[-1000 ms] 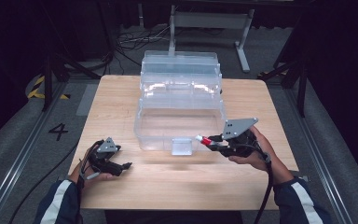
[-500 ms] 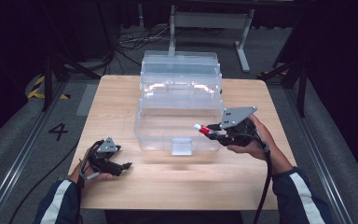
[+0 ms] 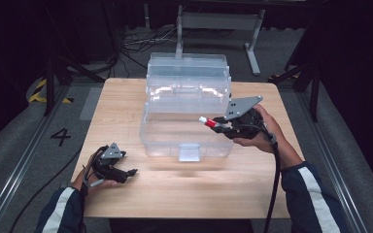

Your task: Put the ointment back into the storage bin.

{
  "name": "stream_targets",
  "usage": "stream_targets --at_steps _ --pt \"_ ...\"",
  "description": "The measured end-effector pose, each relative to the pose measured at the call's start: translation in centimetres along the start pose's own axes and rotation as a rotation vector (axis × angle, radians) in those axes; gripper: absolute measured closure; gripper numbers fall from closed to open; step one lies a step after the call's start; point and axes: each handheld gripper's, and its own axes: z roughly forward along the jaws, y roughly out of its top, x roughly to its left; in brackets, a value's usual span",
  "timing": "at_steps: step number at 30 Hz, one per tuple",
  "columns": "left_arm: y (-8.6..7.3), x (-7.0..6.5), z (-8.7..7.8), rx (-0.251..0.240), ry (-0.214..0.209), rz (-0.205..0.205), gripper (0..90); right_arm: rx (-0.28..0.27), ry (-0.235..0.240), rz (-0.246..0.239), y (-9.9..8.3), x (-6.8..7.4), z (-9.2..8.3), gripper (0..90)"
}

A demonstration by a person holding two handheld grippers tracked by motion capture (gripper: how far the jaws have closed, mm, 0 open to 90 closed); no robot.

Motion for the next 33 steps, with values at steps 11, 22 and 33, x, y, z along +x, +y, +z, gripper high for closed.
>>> stream_targets --at_steps 11,22,33 --pt "0.0 0.0 0.0 -0.001 0.0 0.0 15.1 0.055 -0.002 -0.012 0.9 -1.5 1.2 71.2" --pt "0.0 0.0 0.0 0.0 0.0 0.0 15.1 0.155 0.038 -0.014 0.8 -2.8 4.4 71.1" --pt "0.0 0.0 0.0 0.0 0.0 0.0 15.1 0.232 0.085 -0.015 0.6 -3.3 7.2 71.1"
